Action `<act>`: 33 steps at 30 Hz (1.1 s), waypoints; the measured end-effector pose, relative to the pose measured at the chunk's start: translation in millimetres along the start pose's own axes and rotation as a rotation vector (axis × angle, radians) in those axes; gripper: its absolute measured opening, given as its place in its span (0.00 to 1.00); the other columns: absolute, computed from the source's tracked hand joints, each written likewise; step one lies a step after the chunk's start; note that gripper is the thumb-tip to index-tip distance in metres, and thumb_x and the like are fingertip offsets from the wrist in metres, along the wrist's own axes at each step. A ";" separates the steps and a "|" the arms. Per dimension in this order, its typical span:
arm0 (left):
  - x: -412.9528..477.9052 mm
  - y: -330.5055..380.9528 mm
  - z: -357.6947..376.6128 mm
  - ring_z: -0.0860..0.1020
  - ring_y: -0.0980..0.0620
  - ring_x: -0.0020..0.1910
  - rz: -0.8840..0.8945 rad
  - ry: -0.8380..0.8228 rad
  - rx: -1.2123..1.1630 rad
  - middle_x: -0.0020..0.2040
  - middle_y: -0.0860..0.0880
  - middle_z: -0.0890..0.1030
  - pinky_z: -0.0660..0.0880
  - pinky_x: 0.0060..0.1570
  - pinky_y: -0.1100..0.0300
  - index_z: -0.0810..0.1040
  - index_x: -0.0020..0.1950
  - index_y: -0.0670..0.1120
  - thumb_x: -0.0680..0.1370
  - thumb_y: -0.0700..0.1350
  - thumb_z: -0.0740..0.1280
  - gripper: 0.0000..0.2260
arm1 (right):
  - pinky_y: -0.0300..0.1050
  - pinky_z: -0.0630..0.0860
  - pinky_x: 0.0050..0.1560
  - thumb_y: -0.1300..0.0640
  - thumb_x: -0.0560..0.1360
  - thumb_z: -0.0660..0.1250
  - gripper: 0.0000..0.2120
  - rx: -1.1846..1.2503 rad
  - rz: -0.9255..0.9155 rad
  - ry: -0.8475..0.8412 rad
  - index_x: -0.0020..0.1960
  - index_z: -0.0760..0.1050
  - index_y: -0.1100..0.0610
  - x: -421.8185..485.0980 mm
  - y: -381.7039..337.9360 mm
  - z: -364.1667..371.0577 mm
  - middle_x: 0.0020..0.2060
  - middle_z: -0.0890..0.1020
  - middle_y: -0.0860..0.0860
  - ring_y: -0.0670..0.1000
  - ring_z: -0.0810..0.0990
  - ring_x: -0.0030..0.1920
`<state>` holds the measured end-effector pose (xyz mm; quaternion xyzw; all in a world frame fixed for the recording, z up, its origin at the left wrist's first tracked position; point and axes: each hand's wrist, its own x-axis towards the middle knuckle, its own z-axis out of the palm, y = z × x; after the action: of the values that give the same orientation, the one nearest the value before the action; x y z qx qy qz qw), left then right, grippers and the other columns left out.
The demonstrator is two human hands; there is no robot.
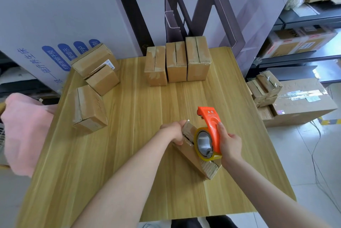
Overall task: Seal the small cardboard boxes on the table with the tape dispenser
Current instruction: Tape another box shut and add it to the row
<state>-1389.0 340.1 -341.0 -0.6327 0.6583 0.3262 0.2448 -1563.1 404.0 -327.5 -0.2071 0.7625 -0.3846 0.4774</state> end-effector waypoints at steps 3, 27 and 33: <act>3.8 -2.1 1.6 0.75 0.47 0.63 -0.078 -0.013 -0.118 0.68 0.52 0.73 0.72 0.54 0.55 0.48 0.78 0.58 0.71 0.48 0.74 0.45 | 0.40 0.68 0.25 0.40 0.73 0.67 0.25 -0.001 0.001 0.000 0.27 0.71 0.57 0.3 0.3 -0.1 0.17 0.72 0.47 0.47 0.71 0.20; 5.3 14.0 4.8 0.78 0.48 0.45 -0.129 0.234 -0.298 0.50 0.52 0.80 0.70 0.35 0.62 0.77 0.57 0.57 0.80 0.45 0.59 0.11 | 0.41 0.71 0.27 0.40 0.73 0.68 0.24 -0.015 0.024 -0.037 0.31 0.77 0.59 1.1 -3.2 0.3 0.22 0.76 0.51 0.50 0.75 0.24; -26.9 -9.1 67.0 0.80 0.48 0.49 -0.305 0.529 -0.537 0.52 0.49 0.82 0.72 0.38 0.60 0.77 0.59 0.48 0.80 0.44 0.61 0.10 | 0.42 0.71 0.29 0.41 0.72 0.70 0.23 0.046 -0.017 -0.066 0.30 0.76 0.60 -4.3 -22.5 -4.3 0.23 0.77 0.51 0.51 0.75 0.25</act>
<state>-1383.9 407.8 -367.0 -0.8267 0.4885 0.2724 -0.0611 -1566.2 394.8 -306.4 -0.2152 0.7354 -0.3989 0.5038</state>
